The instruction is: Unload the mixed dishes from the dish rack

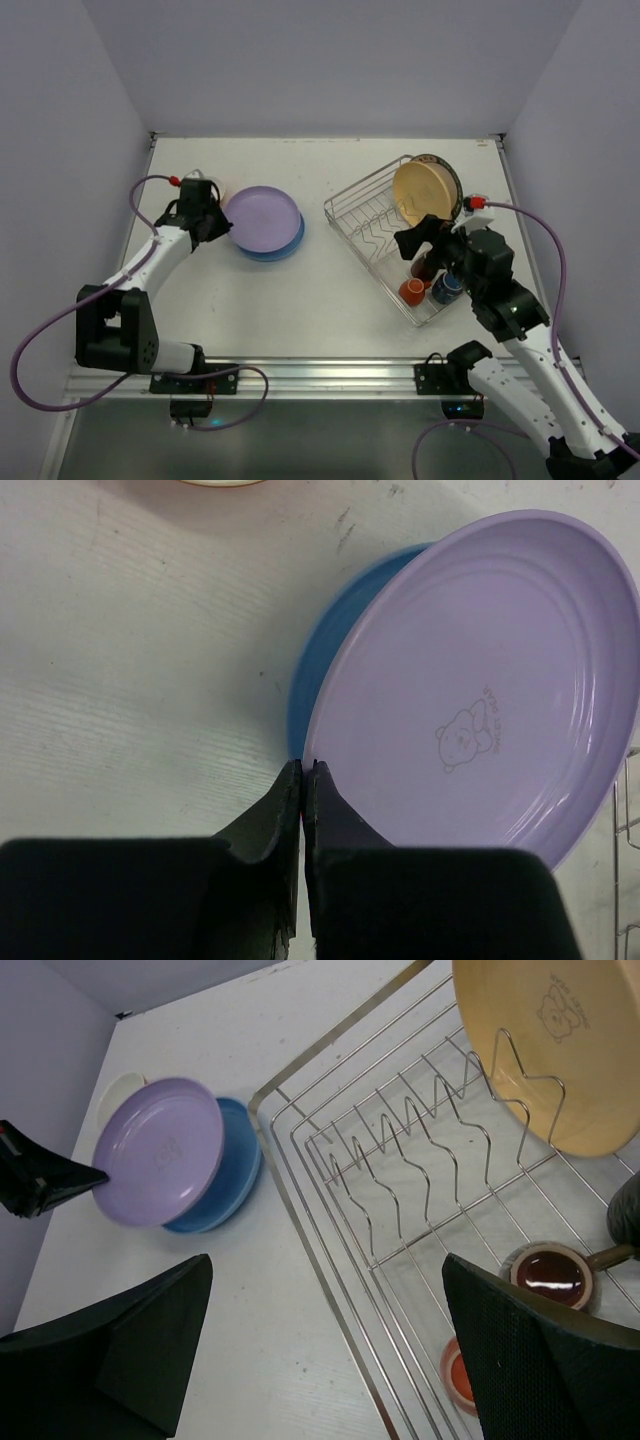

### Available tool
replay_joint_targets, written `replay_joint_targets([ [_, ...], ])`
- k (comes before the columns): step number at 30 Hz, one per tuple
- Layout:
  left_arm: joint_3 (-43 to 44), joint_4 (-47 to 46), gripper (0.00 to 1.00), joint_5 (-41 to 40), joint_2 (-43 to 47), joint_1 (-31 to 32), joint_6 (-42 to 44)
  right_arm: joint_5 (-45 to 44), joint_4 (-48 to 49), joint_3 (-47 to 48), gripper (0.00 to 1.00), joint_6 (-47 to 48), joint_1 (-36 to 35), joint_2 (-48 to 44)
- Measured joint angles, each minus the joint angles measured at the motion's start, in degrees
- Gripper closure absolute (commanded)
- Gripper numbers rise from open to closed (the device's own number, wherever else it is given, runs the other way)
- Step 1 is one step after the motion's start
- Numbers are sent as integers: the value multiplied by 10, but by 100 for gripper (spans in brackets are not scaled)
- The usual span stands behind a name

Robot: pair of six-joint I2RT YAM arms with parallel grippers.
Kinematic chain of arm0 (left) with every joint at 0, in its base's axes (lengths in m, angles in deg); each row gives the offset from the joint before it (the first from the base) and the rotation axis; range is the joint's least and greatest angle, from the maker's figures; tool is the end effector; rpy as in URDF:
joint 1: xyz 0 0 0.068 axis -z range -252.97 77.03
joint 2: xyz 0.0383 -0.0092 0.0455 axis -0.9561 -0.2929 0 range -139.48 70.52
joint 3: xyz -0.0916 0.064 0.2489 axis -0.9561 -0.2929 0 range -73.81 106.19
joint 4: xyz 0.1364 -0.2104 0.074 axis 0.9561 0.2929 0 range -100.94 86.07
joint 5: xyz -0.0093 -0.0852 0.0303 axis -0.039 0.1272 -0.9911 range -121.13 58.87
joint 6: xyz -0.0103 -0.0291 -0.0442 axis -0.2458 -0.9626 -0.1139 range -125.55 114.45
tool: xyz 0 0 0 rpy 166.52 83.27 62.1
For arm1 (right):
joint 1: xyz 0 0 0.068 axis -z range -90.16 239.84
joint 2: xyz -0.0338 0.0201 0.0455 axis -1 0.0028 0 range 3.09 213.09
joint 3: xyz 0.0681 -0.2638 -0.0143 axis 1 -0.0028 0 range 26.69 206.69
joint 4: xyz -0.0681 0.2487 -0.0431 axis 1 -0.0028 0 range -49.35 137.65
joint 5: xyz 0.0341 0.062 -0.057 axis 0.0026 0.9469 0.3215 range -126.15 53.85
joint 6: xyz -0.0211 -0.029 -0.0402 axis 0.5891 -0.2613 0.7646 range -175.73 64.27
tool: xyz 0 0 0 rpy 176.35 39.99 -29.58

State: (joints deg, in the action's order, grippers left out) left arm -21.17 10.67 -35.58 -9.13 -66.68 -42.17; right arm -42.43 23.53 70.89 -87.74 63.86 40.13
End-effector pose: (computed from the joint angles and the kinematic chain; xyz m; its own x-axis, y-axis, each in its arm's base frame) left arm 0.2891 -0.0290 0.2333 -0.6333 -0.5286 -0.5652 -0.3981 0.8489 -0.3477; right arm 0.1361 0.0619 0.3307 -0.4031 0.3895 -0.8281 -0.1506 0.8643 0.4799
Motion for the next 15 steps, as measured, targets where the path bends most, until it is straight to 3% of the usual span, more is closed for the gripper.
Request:
replay_joint_targets([
  [15, 0, -27, 100, -3, -48, 33, -4, -21, -68, 70, 1, 38, 0, -29],
])
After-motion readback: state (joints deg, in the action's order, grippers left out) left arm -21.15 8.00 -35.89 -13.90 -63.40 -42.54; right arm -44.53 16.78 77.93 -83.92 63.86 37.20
